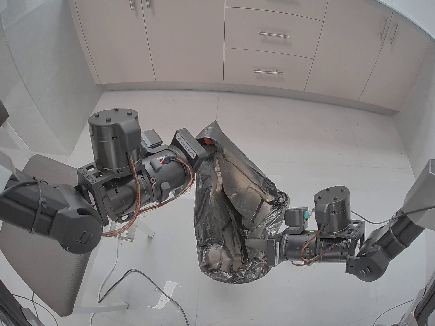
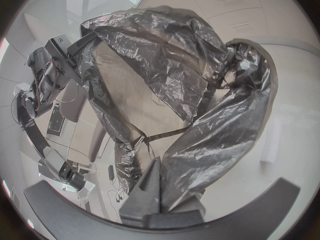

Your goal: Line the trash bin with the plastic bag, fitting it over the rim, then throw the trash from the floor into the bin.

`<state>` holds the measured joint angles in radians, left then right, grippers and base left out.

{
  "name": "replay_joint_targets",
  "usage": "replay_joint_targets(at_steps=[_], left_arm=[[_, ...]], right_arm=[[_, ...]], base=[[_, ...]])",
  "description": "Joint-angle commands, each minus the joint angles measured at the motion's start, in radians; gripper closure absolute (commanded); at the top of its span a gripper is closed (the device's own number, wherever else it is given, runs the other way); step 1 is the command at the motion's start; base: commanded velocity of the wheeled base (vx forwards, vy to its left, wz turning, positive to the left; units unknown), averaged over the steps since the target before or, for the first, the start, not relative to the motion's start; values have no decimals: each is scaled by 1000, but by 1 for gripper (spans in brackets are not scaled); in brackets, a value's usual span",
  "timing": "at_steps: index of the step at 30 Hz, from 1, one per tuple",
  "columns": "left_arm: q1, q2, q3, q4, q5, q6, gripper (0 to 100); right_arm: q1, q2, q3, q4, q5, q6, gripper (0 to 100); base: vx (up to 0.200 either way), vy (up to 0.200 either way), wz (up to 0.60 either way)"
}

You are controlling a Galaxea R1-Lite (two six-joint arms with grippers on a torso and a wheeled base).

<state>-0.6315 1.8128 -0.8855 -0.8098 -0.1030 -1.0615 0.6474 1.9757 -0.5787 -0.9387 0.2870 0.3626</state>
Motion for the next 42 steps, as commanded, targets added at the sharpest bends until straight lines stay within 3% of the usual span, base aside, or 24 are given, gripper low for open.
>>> replay_joint_targets(at_steps=[1,8,30,42], left_arm=[[24,46,-20,0,-23,0,100],[39,85,-38,-9,-24,3,100],[75,224,-128,-51,-41,8,100],[101,296,-191,-51,-44,23,100]], right_arm=[[-17,112,-23,-45,-9,-1,100],[-52,175,-101,-46,-43,1,100],[-126,310,-283,-48,-45,4,100],[-147,439,-371,-160,-85,3,100]], base=[[0,0,0],[0,0,0],[0,0,0],[0,0,0]])
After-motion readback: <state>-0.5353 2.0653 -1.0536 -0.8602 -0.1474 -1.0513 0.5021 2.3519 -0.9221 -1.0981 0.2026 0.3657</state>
